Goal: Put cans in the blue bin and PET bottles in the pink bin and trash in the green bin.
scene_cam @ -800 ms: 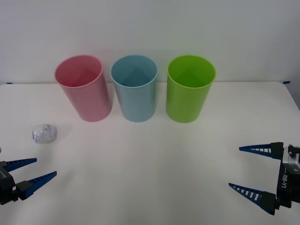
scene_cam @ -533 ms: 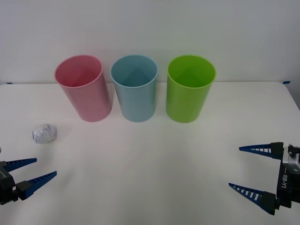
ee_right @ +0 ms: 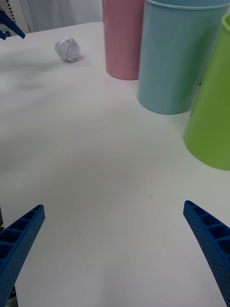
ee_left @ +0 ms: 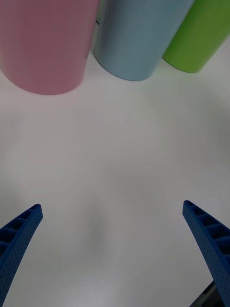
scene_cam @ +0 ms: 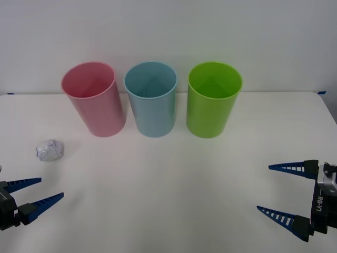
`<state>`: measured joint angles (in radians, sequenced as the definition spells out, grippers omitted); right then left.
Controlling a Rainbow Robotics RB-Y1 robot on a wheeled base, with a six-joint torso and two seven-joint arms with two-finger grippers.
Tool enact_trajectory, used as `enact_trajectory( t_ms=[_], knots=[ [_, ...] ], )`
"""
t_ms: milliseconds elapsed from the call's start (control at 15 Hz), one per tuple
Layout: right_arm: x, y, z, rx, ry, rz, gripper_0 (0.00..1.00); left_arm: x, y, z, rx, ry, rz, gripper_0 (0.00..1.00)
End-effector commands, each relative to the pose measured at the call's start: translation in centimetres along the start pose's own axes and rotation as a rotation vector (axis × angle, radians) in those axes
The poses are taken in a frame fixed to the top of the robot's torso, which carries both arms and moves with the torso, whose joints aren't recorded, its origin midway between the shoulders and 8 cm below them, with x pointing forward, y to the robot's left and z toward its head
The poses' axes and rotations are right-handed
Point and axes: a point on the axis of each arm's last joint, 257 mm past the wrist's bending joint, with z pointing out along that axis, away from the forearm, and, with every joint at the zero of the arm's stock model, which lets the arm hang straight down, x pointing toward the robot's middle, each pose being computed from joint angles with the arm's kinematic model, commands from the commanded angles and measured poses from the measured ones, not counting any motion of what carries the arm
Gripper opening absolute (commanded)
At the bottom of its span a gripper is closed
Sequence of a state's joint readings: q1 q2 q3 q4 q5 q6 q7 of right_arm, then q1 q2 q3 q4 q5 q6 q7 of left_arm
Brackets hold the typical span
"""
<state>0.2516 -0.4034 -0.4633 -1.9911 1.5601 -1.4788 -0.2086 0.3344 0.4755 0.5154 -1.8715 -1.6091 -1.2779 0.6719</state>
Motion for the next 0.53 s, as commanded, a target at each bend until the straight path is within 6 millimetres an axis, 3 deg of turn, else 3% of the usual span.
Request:
enact_trajectory(
  t_ms=[67,533],
  knots=[
    [0.00,0.00,0.00,0.000,0.000,0.000,1.00,0.32,-0.76,0.87,0.012,-0.005,-0.007,1.00],
    [0.00,0.00,0.00,0.000,0.000,0.000,1.00,-0.19,-0.15,1.11,-0.002,0.011,-0.063,1.00]
  ],
)
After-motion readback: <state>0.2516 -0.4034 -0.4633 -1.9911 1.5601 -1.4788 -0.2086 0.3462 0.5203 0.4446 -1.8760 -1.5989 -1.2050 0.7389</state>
